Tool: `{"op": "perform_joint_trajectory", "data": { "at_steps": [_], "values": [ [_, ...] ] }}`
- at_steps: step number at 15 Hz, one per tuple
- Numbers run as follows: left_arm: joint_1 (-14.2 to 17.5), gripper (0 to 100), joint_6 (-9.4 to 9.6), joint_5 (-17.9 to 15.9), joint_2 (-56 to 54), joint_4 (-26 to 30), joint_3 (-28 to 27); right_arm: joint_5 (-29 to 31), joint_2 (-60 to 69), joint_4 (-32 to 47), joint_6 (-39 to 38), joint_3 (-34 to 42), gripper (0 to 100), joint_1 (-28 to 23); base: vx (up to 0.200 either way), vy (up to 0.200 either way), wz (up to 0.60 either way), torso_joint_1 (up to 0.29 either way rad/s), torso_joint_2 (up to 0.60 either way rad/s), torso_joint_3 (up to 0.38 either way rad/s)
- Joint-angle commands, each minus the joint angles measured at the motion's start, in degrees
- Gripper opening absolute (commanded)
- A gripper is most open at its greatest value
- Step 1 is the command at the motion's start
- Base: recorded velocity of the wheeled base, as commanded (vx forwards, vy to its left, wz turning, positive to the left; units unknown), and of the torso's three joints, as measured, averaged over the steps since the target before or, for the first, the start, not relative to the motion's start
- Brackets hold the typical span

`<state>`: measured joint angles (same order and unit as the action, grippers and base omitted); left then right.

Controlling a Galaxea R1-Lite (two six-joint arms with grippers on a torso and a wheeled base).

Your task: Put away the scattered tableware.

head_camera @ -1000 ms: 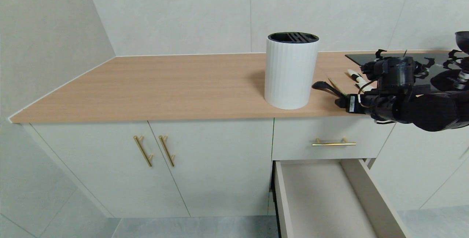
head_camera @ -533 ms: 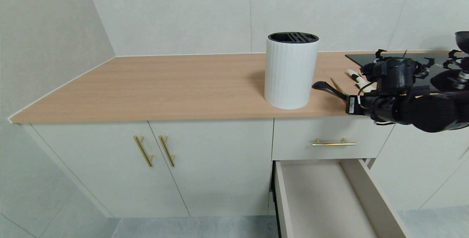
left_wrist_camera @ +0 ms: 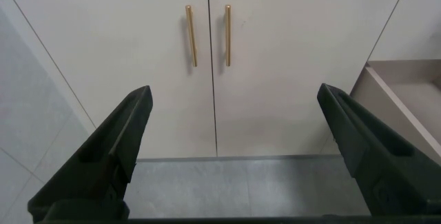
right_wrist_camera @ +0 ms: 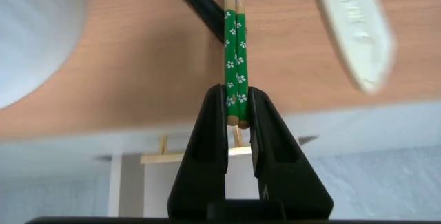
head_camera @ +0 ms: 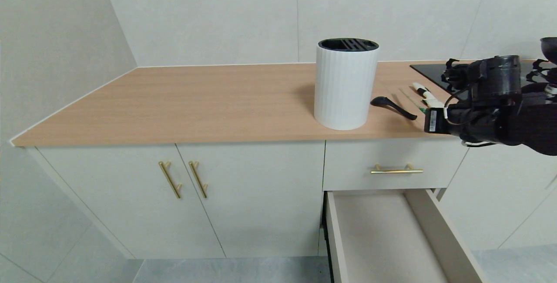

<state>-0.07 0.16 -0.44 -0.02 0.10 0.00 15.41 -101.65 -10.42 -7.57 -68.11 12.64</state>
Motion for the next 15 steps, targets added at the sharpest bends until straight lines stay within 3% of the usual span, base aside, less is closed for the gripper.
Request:
{"op": "perform_joint_trajectory", "data": {
  "at_steps": [1, 2, 6, 9, 12, 15],
  "values": [
    [-0.01, 100, 0.02, 0.0, 0.02, -0.01, 0.0, -1.17, 12.08, 8.84, -0.16, 2.72, 0, 1.16, 0.0, 0.0, 0.0, 0.0, 0.0, 0.0],
    [-0.01, 100, 0.02, 0.0, 0.02, -0.01, 0.0, -1.52, 13.75, 10.86, -0.16, 3.25, 0, 1.25, 0.0, 0.0, 0.0, 0.0, 0.0, 0.0],
    [-0.01, 100, 0.02, 0.0, 0.02, -0.01, 0.0, -14.09, 29.66, 32.04, 0.1, 5.09, 0, 1.42, 0.0, 0.0, 0.0, 0.0, 0.0, 0.0],
    [-0.01, 100, 0.02, 0.0, 0.02, -0.01, 0.0, -21.65, 35.02, 37.32, 3.97, 5.53, 0, 1.51, 0.0, 0.0, 0.0, 0.0, 0.0, 0.0],
    [-0.01, 100, 0.02, 0.0, 0.02, -0.01, 0.0, -22.88, 36.17, 39.78, 6.43, 5.79, 0, 1.68, 0.0, 0.0, 0.0, 0.0, 0.0, 0.0],
    [-0.01, 100, 0.02, 0.0, 0.02, -0.01, 0.0, -22.79, 35.82, 40.48, 6.87, 7.2, 0, 5.55, 0.0, 0.0, 0.0, 0.0, 0.0, 0.0]
  ]
}}
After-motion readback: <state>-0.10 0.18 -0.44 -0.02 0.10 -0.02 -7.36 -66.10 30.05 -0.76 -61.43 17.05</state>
